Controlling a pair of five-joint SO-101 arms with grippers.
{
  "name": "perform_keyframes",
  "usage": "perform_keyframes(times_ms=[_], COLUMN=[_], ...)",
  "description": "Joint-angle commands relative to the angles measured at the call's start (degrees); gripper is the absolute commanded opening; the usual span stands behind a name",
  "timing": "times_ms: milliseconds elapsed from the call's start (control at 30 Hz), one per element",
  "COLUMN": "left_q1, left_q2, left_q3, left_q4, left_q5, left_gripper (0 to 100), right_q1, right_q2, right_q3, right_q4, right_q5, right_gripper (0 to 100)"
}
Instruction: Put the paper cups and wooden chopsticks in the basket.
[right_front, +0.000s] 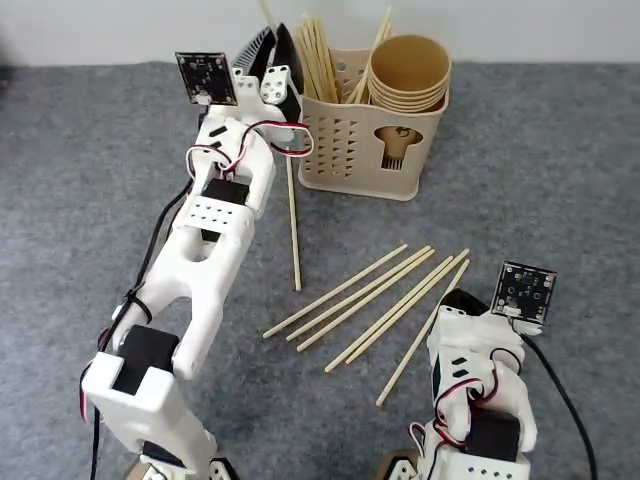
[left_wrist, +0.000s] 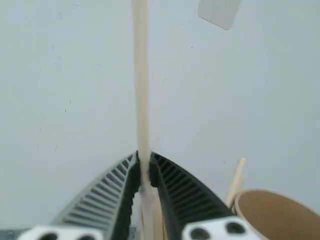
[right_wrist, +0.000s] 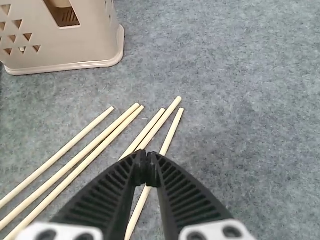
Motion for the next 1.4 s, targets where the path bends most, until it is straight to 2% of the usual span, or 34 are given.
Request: perform_keyframes(times_ms=[0,233,433,667,1100,1367], left_q1=[0.09,-0.35,-0.18,0.18,-0.53,-0.53], left_q2=[-0.88,-1.23,-7.82,-17.23,-29.36,-38.77], left_q3=[-3.12,-10.15,-11.03,-11.03,-11.03,-10.95], left_q4=[5.89,26.99,34.02,45.98,76.31,91.87], left_q5=[-0.7,-0.26,-0.18,-0.18,-0.26,-0.26], left_gripper=[2,17,17,17,17,17], right_q1=[-0.48,-0.48,-0.48,-0.48,-0.48,-0.48], right_q2=[-0.48,-0.48,-0.48,-0.48,-0.48,-0.48], right_q3=[-0.26,-0.26,-0.26,-0.26,-0.26,-1.23], right_q4=[-1.19,-1.19,-1.19,-1.19,-1.19,-1.1], right_q5=[0.18,0.18,0.18,0.18,0.18,0.18], right_gripper=[0.9,0.9,0.9,0.9,0.9,0.9])
